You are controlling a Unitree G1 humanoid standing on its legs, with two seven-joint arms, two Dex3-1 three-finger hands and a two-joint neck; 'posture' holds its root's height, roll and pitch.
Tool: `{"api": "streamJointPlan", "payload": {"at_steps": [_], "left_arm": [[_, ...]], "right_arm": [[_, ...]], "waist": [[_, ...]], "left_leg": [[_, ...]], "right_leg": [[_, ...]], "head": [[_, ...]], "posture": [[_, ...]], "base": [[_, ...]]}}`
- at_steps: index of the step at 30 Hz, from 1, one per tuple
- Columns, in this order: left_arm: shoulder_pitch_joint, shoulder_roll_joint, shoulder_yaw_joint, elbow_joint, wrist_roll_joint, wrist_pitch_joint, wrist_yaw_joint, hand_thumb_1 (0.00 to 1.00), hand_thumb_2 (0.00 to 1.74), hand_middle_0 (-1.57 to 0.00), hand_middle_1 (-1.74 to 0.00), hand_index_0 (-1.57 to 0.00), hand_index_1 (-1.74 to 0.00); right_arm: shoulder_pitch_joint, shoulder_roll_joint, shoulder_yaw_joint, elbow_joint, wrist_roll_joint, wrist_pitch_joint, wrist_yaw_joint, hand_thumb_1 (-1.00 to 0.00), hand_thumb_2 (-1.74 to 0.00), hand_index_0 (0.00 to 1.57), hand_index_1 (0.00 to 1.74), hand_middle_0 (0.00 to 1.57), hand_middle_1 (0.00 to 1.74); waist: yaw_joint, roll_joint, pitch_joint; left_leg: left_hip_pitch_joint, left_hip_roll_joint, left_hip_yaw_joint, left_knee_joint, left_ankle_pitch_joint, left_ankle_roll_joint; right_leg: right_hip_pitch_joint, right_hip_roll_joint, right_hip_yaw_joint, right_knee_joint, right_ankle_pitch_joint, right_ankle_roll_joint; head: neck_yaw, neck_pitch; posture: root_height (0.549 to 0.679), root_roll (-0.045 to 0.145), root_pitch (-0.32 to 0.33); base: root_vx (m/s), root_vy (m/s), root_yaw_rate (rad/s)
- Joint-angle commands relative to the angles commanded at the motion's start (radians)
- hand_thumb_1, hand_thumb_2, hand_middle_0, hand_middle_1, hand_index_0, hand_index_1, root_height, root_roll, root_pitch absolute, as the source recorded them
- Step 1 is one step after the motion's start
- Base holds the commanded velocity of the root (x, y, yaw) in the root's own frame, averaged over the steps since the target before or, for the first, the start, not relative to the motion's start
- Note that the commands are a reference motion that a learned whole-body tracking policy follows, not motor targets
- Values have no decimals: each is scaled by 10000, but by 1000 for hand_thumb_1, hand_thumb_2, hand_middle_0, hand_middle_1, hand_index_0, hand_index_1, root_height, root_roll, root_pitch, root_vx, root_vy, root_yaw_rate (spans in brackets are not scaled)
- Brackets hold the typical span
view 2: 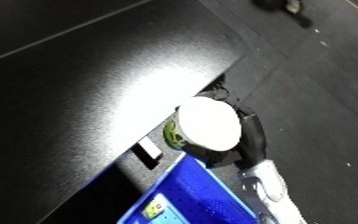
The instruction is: Pick up the object and place it into the box
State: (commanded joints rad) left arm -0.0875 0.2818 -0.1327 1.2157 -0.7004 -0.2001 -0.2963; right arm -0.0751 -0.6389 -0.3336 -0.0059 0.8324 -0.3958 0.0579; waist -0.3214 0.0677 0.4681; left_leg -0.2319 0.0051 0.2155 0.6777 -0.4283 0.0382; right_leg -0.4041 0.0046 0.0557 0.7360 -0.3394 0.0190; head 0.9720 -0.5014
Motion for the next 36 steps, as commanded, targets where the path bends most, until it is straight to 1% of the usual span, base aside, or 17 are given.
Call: {"api": "streamJointPlan", "payload": {"at_steps": [3,5,6,8,11,15,17,20,24,27,31,36], "left_arm": [[1,-7,12,-3,-123,20,26,0,0,0,0,0,0],[4,26,43,-12,-149,56,20,0,0,0,0,0,0],[-2,45,62,-19,-157,81,21,0,0,0,0,0,0],[-22,92,108,-28,-152,141,21,0,0,0,0,0,0],[-67,176,144,-62,-97,244,39,0,0,0,0,0,0],[-139,299,111,-142,14,404,76,0,0,0,0,0,0],[-172,338,70,-166,90,467,88,0,0,0,0,0,0],[-260,382,5,-134,251,549,76,0,0,0,0,0,0],[-449,387,-150,-13,542,627,85,0,0,0,0,0,0],[-562,400,-324,62,718,639,56,0,0,0,0,0,0],[-630,420,-477,107,802,664,3,0,0,0,0,0,0],[-645,406,-529,127,846,756,-2,0,0,0,0,0,0]], "right_arm": [[258,-93,-272,779,-287,-226,-88,-850,-1479,1334,1479,1334,1479],[417,-197,-319,1361,-424,-183,-57,-850,-1479,1334,1479,1334,1479],[488,-239,-296,1664,-390,-107,40,-850,-1479,1334,1479,1334,1479],[619,-279,-165,2304,-113,156,452,-850,-1479,1334,1479,1334,1479],[771,-298,237,3365,217,532,1076,-850,-1479,1334,1479,1334,1479],[784,-306,1020,4863,188,906,1440,-850,-1479,1334,1479,1334,1479],[711,-282,1422,5617,266,1284,1560,-850,-1479,1334,1479,1334,1479],[543,-190,1879,6974,416,2059,1972,-850,-1479,1334,1479,1334,1479],[99,26,2287,9198,523,2993,2565,-850,-1479,1334,1479,1334,1479],[-499,65,2482,10631,740,3294,2874,-700,-1218,1099,1218,1099,1218],[-1088,41,2572,11523,968,3187,3072,-500,-870,785,870,785,870],[-1195,105,2578,11737,716,2960,3063,-250,-435,393,435,393,435]], "waist": [[-93,66,-4],[-139,102,-6],[-155,115,-6],[-164,128,-4],[-114,126,5],[36,134,2],[135,148,-7],[311,188,-34],[617,280,-94],[843,372,-129],[1016,474,-191],[1091,530,-263]], "left_leg": [[69,-77,6,-96,-2,35],[94,-124,-8,-168,15,59],[98,-143,-15,-197,22,73],[84,-174,-37,-230,32,101],[7,-202,-94,-208,44,127],[-105,-251,-220,-182,69,146],[-141,-278,-294,-176,88,149],[-181,-316,-414,-151,113,151],[-202,-386,-565,-113,136,191],[-217,-453,-658,-100,167,206],[-212,-511,-757,-116,239,175],[-176,-529,-815,-149,319,132]], "right_leg": [[8,101,94,-144,74,20],[1,169,148,-240,126,26],[-5,197,172,-287,152,28],[-19,238,204,-363,200,31],[-52,267,219,-414,248,20],[-73,284,206,-460,287,-5],[-58,278,187,-485,304,-21],[-19,244,149,-499,322,-45],[74,187,88,-521,343,-72],[145,147,37,-503,348,-92],[220,94,-11,-444,334,-99],[270,36,-66,-393,313,-95]], "head": [[174,-63],[209,-143],[215,-166],[227,-263],[364,-393],[738,-485],[980,-589],[1338,-760],[1906,-992],[2250,-1155],[2410,-1463],[2288,-1766]], "posture": [[640,60,-1],[640,58,2],[640,58,4],[641,56,7],[641,55,10],[641,53,13],[642,52,12],[642,51,10],[642,50,3],[643,48,-3],[643,48,-11],[643,51,-15]], "base": [[1,44,-112],[-5,28,-79],[-9,17,-56],[-17,-2,-36],[-33,-29,1],[-40,-47,53],[-27,-54,81],[-16,-53,103],[-1,-64,125],[-8,-66,136],[10,-39,81],[18,-19,35]]}}
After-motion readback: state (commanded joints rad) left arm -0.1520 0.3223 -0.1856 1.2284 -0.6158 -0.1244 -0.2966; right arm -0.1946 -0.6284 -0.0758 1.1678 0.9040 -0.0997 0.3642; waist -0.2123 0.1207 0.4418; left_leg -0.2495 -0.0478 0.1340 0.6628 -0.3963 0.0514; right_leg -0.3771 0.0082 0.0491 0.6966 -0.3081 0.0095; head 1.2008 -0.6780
